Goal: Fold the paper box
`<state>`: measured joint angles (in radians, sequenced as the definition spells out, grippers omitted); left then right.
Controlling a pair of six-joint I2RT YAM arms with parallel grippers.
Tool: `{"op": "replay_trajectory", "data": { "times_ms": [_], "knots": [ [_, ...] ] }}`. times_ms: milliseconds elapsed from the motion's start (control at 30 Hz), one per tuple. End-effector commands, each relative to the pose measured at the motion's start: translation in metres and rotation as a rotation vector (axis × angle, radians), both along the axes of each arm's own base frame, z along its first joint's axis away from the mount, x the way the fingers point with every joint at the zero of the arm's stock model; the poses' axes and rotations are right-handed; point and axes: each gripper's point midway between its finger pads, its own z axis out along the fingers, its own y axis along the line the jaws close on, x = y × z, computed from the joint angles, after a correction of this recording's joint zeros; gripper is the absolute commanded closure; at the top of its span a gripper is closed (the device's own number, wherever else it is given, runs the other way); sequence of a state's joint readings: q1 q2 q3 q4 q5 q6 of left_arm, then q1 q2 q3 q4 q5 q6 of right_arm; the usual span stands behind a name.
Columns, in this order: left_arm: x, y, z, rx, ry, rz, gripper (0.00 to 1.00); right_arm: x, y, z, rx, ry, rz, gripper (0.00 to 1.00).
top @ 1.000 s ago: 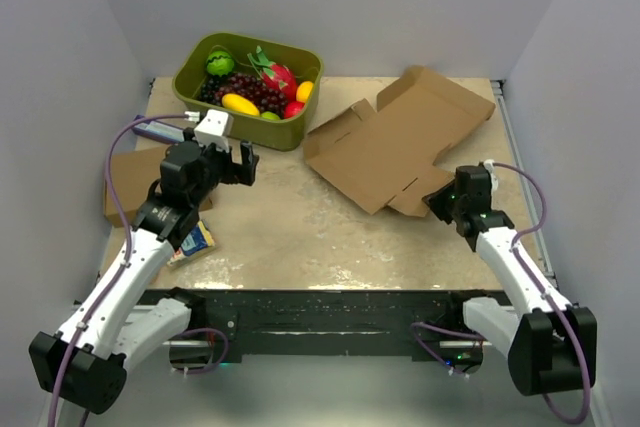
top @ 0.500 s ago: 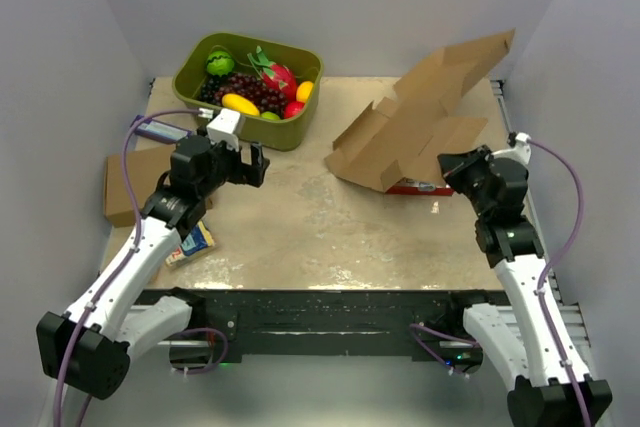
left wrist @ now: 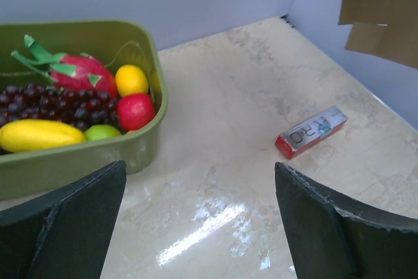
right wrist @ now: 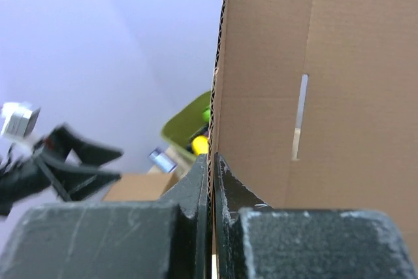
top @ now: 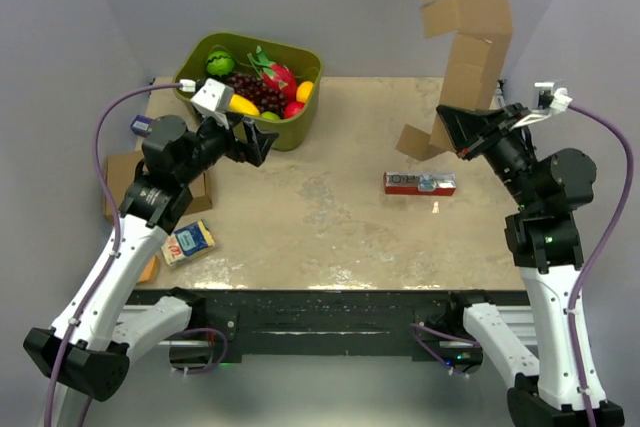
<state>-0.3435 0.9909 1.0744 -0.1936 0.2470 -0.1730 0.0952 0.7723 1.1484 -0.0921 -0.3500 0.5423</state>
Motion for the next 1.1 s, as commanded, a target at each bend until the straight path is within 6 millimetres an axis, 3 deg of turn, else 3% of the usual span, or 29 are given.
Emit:
{"op": "replay_trajectory", "data": {
  "times_ms": [0,167,267,400,500,567,700,800,867,933,1067],
  "knots": [
    [-0.013,-0.018,0.039,-0.052,-0.107,-0.127,0.0,-0.032,0.041,0.019,-0.112,-0.142,0.289,1.0],
    [0.001,-0.011,0.046,-0.084,-0.125,-0.103,0.0,-0.051,0.052,0.03,-0.094,-0.151,0.393,1.0],
    [0.001,0.003,0.065,-0.141,-0.191,-0.116,0.0,-0.059,0.054,0.036,-0.097,-0.119,0.417,1.0],
    [-0.004,0.007,0.086,-0.14,-0.262,-0.127,0.0,-0.057,0.057,0.037,-0.074,-0.063,0.446,1.0],
    [0.005,0.028,0.094,-0.091,-0.289,0.008,0.0,-0.043,0.058,0.028,-0.047,0.037,0.446,1.0],
    [0.011,0.043,0.088,-0.045,-0.278,0.097,0.0,-0.032,0.059,0.02,-0.032,0.087,0.444,1.0],
    [-0.002,0.062,0.096,0.002,-0.336,0.182,0.0,-0.012,0.058,0.002,-0.01,0.189,0.422,1.0],
    [-0.026,0.046,0.098,0.108,-0.441,0.079,0.0,0.005,0.054,-0.011,-0.01,0.242,0.376,1.0],
    [-0.055,0.012,0.093,0.19,-0.528,-0.122,0.01,0.011,0.052,-0.018,-0.021,0.274,0.358,1.0],
    [-0.078,-0.001,0.094,0.191,-0.586,-0.211,0.01,0.022,0.049,-0.029,-0.056,0.301,0.328,1.0],
    [-0.086,-0.024,0.092,0.205,-0.553,-0.306,0.01,0.026,0.051,-0.051,-0.131,0.366,0.348,1.0]
  ]
}}
